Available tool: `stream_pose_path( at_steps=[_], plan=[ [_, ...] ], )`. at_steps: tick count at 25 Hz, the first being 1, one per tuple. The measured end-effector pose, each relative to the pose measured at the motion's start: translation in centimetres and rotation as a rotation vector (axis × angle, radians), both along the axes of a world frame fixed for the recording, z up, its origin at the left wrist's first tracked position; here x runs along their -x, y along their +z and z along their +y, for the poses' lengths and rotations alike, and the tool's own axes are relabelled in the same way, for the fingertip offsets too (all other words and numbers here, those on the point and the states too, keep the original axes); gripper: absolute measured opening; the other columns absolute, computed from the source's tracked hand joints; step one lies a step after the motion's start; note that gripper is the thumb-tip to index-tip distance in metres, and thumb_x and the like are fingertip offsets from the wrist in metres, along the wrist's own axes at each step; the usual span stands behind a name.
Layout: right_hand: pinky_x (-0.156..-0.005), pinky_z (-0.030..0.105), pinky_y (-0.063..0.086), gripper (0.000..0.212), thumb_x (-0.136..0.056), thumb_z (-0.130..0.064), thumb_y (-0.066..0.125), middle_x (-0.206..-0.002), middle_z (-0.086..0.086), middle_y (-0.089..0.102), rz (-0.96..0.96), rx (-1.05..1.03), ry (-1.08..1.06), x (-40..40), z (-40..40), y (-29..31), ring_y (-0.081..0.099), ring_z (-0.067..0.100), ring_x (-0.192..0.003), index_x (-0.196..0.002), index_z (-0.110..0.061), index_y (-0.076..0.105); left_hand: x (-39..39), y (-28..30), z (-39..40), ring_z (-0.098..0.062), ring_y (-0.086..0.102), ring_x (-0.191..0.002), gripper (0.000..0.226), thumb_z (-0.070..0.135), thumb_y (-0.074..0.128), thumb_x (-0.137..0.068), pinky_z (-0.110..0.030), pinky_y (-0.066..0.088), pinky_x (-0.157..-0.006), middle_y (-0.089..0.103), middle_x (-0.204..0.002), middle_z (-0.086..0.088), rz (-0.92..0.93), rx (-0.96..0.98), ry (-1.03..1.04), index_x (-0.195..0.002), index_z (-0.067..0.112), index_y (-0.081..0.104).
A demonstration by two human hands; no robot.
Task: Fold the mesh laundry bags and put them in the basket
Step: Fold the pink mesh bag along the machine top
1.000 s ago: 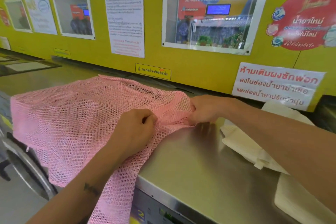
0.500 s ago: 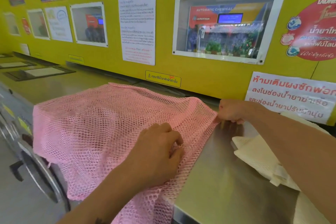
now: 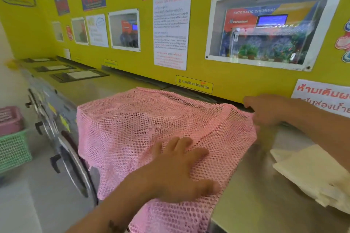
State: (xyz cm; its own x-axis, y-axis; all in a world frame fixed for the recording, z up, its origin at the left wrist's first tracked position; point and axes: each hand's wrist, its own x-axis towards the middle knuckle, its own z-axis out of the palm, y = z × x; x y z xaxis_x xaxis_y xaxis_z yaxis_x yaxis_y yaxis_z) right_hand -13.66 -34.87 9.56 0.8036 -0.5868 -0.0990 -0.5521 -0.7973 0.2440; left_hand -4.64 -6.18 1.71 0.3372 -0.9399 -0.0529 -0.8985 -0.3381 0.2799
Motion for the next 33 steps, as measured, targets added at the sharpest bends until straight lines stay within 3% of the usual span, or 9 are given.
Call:
stream_pose_path(
  at_steps=[4,6,9,12,15,18,22,27,33],
  plan=[
    [-0.094,0.041,0.05,0.072,-0.079,-0.032,0.061,-0.134,0.002,0.037,0.183,-0.127,0.146,-0.3,2.1,-1.2,0.049,0.026,-0.115,-0.142,-0.049,0.03,-1.5,0.0,0.2,-0.015,0.007,-0.146,0.069,0.079,0.045,-0.076,-0.06,0.001,-0.117,0.013,-0.158,0.016,0.025,0.097,-0.008,-0.139,0.056,0.027],
    [-0.105,0.046,0.042,0.073,-0.074,-0.029,0.057,-0.145,0.002,0.03,0.179,-0.138,0.211,-0.1,3.4,-2.4,0.039,0.03,-0.13,-0.142,-0.047,0.035,-0.9,-0.1,0.4,-0.013,0.023,-0.135,0.049,0.068,0.055,-0.079,-0.053,0.013,-0.117,0.031,-0.141,0.013,0.029,0.257,0.02,-0.124,0.05,0.046],
    [-0.097,0.044,0.047,0.053,-0.07,-0.026,0.052,-0.125,0.001,0.047,0.112,-0.017,0.328,-0.1,4.7,-2.8,0.044,0.023,-0.118,-0.123,-0.032,0.058,1.7,0.4,0.5,-0.01,0.039,-0.109,0.033,0.057,0.049,-0.086,-0.045,0.033,-0.104,0.043,-0.107,0.014,-0.154,0.326,0.088,-0.111,0.038,0.058],
    [-0.083,0.041,0.05,0.019,-0.075,-0.021,0.054,-0.099,-0.003,0.051,0.053,0.172,0.431,-0.5,4.4,-3.6,0.046,0.018,-0.097,-0.091,-0.025,0.063,4.3,0.7,0.5,-0.02,0.037,-0.111,0.065,0.078,0.033,-0.077,-0.048,0.034,-0.101,0.042,-0.114,0.006,-0.103,0.112,0.15,-0.12,0.032,0.049],
    [-0.08,0.037,0.044,0.011,-0.084,-0.027,0.05,-0.094,-0.002,0.056,-0.038,0.282,0.449,-1.8,4.3,-3.2,0.052,0.021,-0.096,-0.089,-0.025,0.06,4.3,0.7,0.3,-0.022,0.036,-0.111,0.046,0.062,0.045,-0.083,-0.047,0.034,-0.101,0.04,-0.117,0.003,-0.087,0.13,0.167,-0.117,0.031,0.044],
    [-0.08,0.038,0.04,0.013,-0.085,-0.037,0.052,-0.088,-0.004,0.057,-0.179,0.354,0.419,-3.8,4.1,-0.7,0.055,0.021,-0.092,-0.089,-0.027,0.06,2.3,1.3,0.7,-0.02,0.052,-0.102,0.031,0.023,0.054,-0.089,-0.036,0.049,-0.088,0.053,-0.114,0.001,0.079,0.275,0.157,-0.12,0.028,0.051],
    [-0.08,0.039,0.039,0.01,-0.077,-0.018,0.061,-0.077,-0.003,0.054,-0.306,0.494,0.359,-8.2,5.2,2.3,0.056,0.024,-0.085,-0.079,-0.025,0.055,-3.3,3.2,3.6,-0.007,0.057,-0.073,0.031,0.016,0.052,-0.093,-0.017,0.044,-0.06,0.06,-0.095,0.008,0.438,0.457,0.189,-0.114,0.039,0.054],
    [-0.092,0.047,0.034,0.01,-0.08,-0.019,0.058,-0.083,0.005,0.06,-0.479,0.629,0.341,-16.5,7.4,4.8,0.057,0.032,-0.088,-0.086,-0.017,0.065,-14.3,4.0,8.9,-0.02,0.053,-0.077,0.045,-0.007,0.055,-0.086,-0.028,0.044,-0.067,0.063,-0.093,-0.009,0.913,0.45,0.118,-0.116,0.026,0.058],
    [-0.102,0.054,0.028,0.015,-0.083,-0.018,0.058,-0.089,0.012,0.062,-0.535,0.721,0.414,-27.8,10.6,6.4,0.057,0.036,-0.094,-0.09,-0.012,0.069,-25.9,2.7,12.9,-0.039,0.059,-0.093,0.046,-0.004,0.057,-0.075,-0.059,0.042,-0.088,0.064,-0.111,-0.032,0.971,0.511,0.138,-0.116,0.015,0.064]
  ],
)
